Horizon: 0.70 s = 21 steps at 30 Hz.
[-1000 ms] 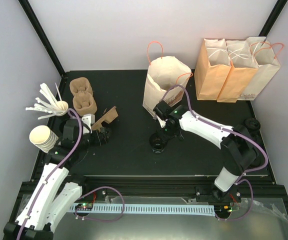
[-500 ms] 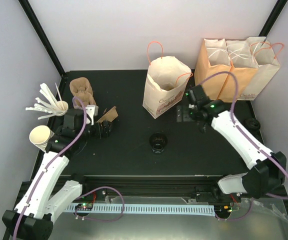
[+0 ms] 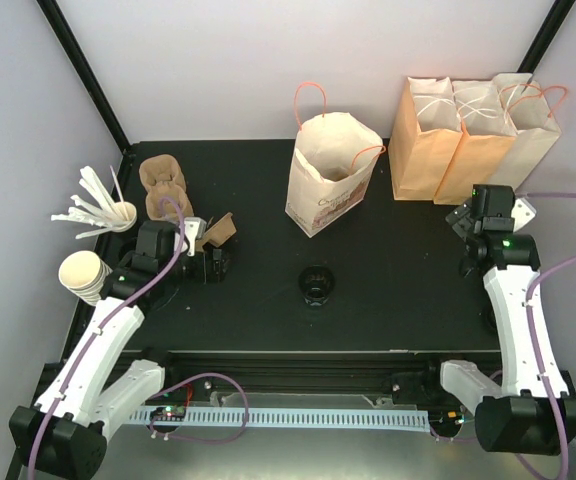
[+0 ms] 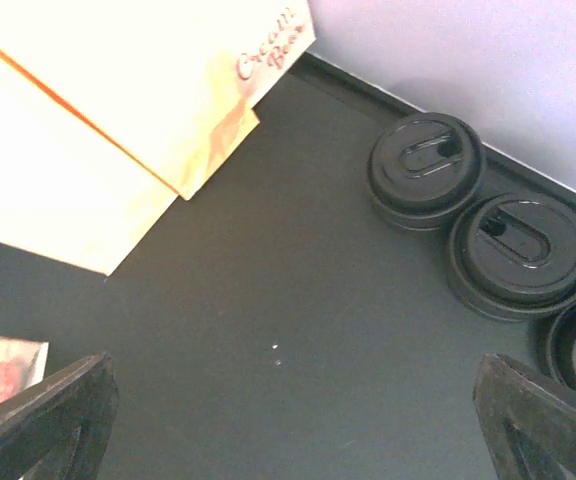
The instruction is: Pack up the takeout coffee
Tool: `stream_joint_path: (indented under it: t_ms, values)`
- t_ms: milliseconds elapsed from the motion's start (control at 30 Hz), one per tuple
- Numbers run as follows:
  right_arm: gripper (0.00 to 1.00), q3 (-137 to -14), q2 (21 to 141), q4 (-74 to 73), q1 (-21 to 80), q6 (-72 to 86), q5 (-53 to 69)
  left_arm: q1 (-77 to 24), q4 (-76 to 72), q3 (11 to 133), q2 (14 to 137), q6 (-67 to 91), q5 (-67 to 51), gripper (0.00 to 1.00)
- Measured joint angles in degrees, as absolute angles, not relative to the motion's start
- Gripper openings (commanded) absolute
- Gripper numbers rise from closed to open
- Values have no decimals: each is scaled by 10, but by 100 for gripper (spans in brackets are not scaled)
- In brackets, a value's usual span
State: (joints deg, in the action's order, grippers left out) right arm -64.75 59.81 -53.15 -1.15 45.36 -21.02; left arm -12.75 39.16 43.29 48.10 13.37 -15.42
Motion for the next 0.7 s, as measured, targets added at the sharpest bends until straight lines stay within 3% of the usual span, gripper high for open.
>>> stream_joint_path:
  t_ms: [533,700]
  values:
    - [100,-684,836,-549,-219,499,-226,-128,389,428,493,127,-178,99]
    - [100,-725,887,-552,-232,503,-226,-129,388,428,493,127,-178,99]
